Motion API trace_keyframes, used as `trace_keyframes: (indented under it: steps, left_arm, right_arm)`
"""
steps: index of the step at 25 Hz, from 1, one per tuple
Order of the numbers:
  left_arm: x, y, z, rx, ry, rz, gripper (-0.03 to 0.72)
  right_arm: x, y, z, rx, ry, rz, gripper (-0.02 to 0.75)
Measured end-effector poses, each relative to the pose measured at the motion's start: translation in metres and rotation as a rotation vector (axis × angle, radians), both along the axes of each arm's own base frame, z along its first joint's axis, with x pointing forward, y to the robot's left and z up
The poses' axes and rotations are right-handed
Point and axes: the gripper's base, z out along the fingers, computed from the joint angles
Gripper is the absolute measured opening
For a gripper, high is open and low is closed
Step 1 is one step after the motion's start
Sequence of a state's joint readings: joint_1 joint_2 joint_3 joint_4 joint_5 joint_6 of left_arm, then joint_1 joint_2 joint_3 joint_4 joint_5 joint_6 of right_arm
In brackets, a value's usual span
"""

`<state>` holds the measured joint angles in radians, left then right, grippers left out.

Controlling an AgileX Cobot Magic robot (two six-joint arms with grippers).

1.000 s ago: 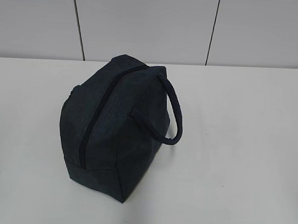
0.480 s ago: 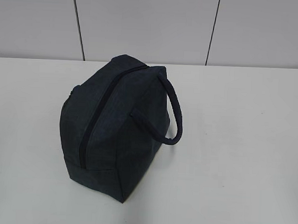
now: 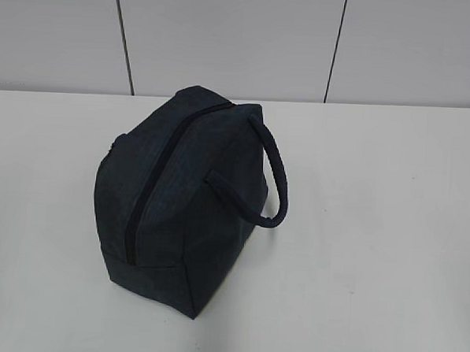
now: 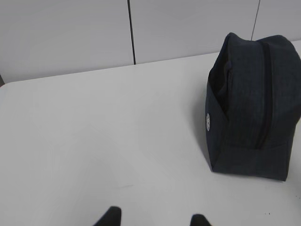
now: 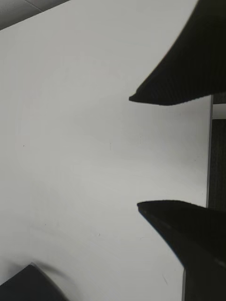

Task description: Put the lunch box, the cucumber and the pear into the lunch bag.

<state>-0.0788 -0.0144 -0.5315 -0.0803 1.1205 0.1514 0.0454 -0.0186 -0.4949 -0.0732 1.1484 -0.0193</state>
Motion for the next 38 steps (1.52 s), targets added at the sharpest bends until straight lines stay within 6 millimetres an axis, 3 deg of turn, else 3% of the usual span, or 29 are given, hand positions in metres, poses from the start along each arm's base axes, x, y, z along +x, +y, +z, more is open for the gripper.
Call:
trace_keyframes:
  steps: [38]
  left_arm:
    - [0.0000,0.0000,0.0000,0.000,0.000,0.000,0.276]
  right_arm:
    - [0.0000,0.0000,0.0000,0.000,0.000,0.000,0.497]
